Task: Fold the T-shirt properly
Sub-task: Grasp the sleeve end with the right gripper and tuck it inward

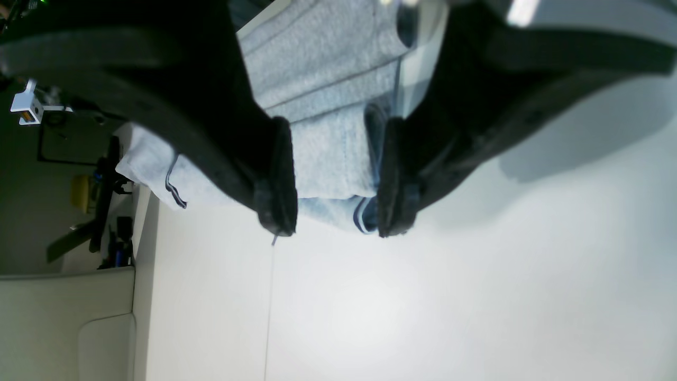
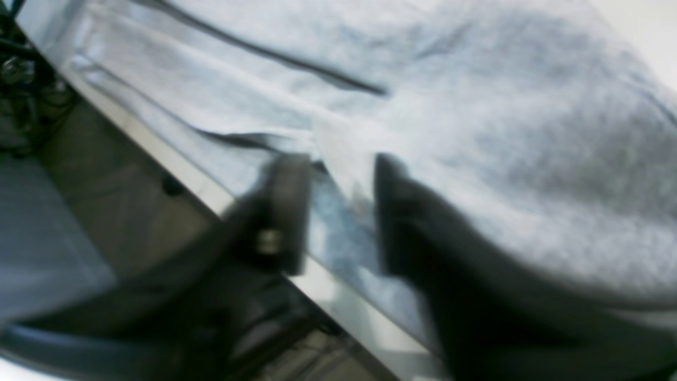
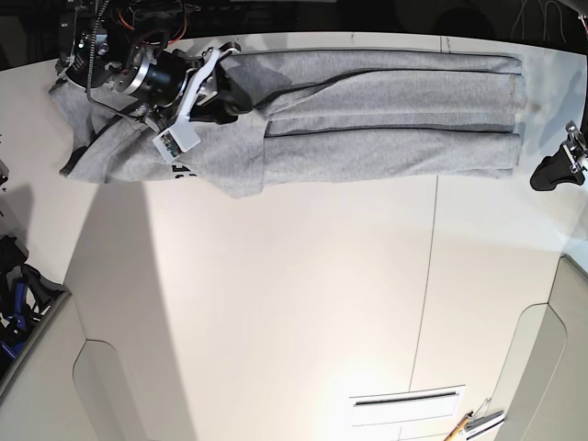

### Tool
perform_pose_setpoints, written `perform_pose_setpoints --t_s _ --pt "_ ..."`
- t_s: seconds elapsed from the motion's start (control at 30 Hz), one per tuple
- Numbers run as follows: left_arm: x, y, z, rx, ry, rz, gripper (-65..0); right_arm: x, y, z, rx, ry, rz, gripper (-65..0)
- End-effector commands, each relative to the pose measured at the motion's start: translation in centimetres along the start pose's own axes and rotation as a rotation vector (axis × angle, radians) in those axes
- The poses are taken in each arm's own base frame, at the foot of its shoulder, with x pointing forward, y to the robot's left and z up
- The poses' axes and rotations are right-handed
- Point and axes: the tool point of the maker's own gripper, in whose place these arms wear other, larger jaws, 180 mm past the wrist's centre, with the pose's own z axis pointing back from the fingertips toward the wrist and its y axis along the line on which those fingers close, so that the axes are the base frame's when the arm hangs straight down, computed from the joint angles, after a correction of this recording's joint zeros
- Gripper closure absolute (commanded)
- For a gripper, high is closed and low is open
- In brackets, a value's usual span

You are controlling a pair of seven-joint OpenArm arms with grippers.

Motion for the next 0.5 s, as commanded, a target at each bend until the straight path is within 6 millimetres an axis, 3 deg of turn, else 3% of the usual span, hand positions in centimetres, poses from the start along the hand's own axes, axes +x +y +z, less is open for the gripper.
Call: perform_pose_setpoints --t_s 0.0,0.27,0.47 --pt "2.2 -0.7 1.0 -0.011 -0.046 -0.039 -28.4 1.5 0.7 0.4 0.029 -0.059 0.014 -30.2" --pt "2.0 -0.7 1.0 -0.011 -0.038 -0.039 -28.5 5.7 1.9 3.1 -0.049 -0.182 0.171 -31.4" --pt "0.3 0.1 1.2 0.009 0.008 -0.022 -28.6 5.7 -1.6 4.0 -0.263 -0.146 0.212 -31.5"
